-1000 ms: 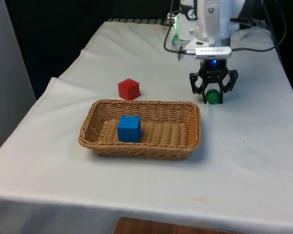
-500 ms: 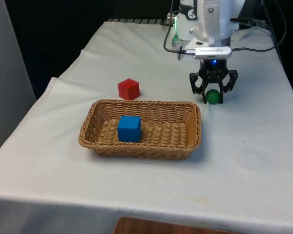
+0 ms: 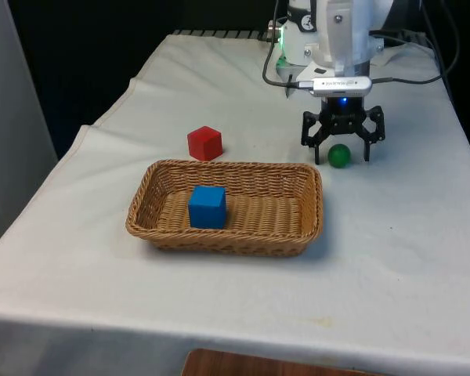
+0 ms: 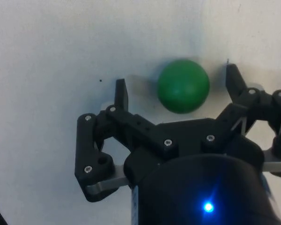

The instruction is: Place all non-red objects into the basket.

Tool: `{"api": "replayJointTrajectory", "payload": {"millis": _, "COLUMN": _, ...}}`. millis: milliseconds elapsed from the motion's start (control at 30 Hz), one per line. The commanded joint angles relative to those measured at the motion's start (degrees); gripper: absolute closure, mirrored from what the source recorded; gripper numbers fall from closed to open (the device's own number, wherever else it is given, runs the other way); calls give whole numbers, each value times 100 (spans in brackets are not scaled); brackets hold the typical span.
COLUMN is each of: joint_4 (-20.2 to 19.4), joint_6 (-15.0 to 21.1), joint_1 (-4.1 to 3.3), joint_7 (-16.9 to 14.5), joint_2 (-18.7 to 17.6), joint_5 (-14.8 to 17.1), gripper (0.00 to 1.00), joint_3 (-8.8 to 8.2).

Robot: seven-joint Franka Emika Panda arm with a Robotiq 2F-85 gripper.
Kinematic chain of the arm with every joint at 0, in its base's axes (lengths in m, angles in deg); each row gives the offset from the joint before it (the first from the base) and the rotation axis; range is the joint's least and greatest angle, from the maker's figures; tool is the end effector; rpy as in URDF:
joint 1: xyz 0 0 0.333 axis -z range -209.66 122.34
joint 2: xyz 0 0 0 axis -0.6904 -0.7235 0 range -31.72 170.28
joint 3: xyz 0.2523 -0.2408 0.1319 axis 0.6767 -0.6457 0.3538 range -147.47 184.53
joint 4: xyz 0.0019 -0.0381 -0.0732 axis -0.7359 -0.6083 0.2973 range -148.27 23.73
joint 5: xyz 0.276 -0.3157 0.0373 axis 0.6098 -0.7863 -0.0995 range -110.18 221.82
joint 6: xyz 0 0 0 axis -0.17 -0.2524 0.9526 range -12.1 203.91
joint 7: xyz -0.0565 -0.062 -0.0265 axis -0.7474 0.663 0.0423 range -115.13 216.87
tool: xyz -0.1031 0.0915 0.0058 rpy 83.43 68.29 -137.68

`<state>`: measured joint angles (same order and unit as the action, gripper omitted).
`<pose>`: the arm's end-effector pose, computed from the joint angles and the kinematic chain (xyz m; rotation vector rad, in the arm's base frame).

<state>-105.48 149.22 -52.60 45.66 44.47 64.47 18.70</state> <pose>0.5494 0.0826 0.1504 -3.0804 -0.1670 -0.0587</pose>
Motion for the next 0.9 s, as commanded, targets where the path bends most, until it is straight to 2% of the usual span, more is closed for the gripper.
{"api": "replayJointTrajectory", "payload": {"millis": 0, "joint_4": 23, "joint_6": 6, "joint_1": 69, "joint_7": -69, "joint_2": -23, "joint_5": 86, "gripper": 0, "joint_3": 86}}
{"api": "replayJointTrajectory", "payload": {"millis": 133, "joint_4": 23, "joint_6": 6, "joint_1": 69, "joint_7": -69, "joint_2": -23, "joint_5": 86, "gripper": 0, "joint_3": 86}}
{"api": "replayJointTrajectory", "payload": {"millis": 167, "joint_4": 6, "joint_6": 0, "joint_1": 6, "joint_7": 0, "joint_2": -6, "joint_5": 0, "gripper": 0, "joint_3": 0}}
{"api": "replayJointTrajectory", "payload": {"millis": 200, "joint_4": 29, "joint_6": -11, "joint_1": 57, "joint_7": -52, "joint_2": -11, "joint_5": 69, "gripper": 0, "joint_3": 63}}
{"api": "replayJointTrajectory", "payload": {"millis": 400, "joint_4": 23, "joint_6": -149, "joint_1": 46, "joint_7": -29, "joint_2": 120, "joint_5": 11, "gripper": 0, "joint_3": -6}}
{"api": "replayJointTrajectory", "payload": {"millis": 467, "joint_4": 40, "joint_6": -74, "joint_1": 23, "joint_7": -11, "joint_2": 57, "joint_5": 0, "gripper": 0, "joint_3": -23}}
{"api": "replayJointTrajectory", "payload": {"millis": 533, "joint_4": 11, "joint_6": -223, "joint_1": 40, "joint_7": -23, "joint_2": 189, "joint_5": 6, "gripper": 0, "joint_3": -23}}
{"api": "replayJointTrajectory", "payload": {"millis": 700, "joint_4": -6, "joint_6": -258, "joint_1": 52, "joint_7": -40, "joint_2": 223, "joint_5": 29, "gripper": 0, "joint_3": 0}}
{"api": "replayJointTrajectory", "payload": {"millis": 733, "joint_4": 6, "joint_6": -264, "joint_1": 34, "joint_7": -17, "joint_2": 218, "joint_5": 0, "gripper": 0, "joint_3": -29}}
{"api": "replayJointTrajectory", "payload": {"millis": 800, "joint_4": -6, "joint_6": -264, "joint_1": 57, "joint_7": -46, "joint_2": 223, "joint_5": 40, "gripper": 0, "joint_3": 6}}
{"api": "replayJointTrajectory", "payload": {"millis": 833, "joint_4": -6, "joint_6": -269, "joint_1": 63, "joint_7": -46, "joint_2": 223, "joint_5": 40, "gripper": 3, "joint_3": 11}}
{"api": "replayJointTrajectory", "payload": {"millis": 867, "joint_4": -6, "joint_6": -269, "joint_1": 63, "joint_7": -52, "joint_2": 223, "joint_5": 46, "gripper": 19, "joint_3": 17}}
